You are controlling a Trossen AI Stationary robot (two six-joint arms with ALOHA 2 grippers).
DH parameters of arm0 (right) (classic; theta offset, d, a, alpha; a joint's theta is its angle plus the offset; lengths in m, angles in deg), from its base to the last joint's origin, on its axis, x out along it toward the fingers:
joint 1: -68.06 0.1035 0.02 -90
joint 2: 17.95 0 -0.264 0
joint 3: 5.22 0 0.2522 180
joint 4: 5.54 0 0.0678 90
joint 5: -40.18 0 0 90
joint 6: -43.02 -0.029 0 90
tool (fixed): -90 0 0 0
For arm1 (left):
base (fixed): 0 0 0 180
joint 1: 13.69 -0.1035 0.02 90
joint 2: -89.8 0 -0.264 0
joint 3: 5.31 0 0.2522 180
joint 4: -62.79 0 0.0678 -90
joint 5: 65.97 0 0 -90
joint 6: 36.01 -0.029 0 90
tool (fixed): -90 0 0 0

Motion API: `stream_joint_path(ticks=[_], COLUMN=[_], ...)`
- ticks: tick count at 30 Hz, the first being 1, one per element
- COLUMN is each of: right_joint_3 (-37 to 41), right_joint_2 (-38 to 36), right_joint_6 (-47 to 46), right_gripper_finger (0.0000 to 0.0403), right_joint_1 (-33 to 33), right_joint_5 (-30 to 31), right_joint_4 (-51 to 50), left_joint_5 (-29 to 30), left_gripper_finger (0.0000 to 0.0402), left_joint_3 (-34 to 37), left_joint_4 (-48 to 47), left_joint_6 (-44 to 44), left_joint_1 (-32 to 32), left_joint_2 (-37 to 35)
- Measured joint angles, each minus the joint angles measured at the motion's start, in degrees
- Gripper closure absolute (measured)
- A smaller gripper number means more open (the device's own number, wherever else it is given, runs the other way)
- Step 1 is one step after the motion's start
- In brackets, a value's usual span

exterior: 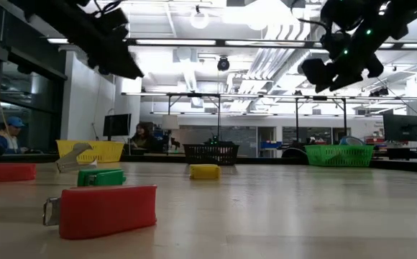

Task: Pick and place Stapler, Stapler remover, tape
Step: Put the gray staple remover into the black bin

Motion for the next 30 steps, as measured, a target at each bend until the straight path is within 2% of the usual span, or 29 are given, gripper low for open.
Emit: stream_joint_path(ticks=[4,12,15,22,30], right_joint_3=[0.0,0.0,0.0,0.02,0.02], right_joint_2=[-1.22,-1.16,-1.16,-0.99,0.16], right_joint_6=[4.64,11.01,13.23,19.26,24.01], right_gripper_finger=[0.021,0.021,0.021,0.021,0.021], right_joint_1=[2.58,6.65,8.3,12.12,15.87], right_joint_5=[-2.6,-10.31,-12.2,-20.94,-32.82], right_joint_4=[0.11,4.07,6.57,9.9,10.97], left_joint_5=[-3.2,-16.51,-19.0,-20.33,-17.59], left_gripper_finger=[0.0176,0.0176,0.0176,0.0176,0.0176], left_joint_3=[0.0,0.0,0.0,0.0,0.0], left_joint_4=[-7.84,-19.04,-21.89,-26.43,-26.38], left_joint_6=[5.62,15.32,17.67,20.84,20.99], left_joint_1=[-0.02,0.0,0.02,0.02,0.0], left_joint_2=[-1.59,-2.76,-2.75,-2.75,-2.73])
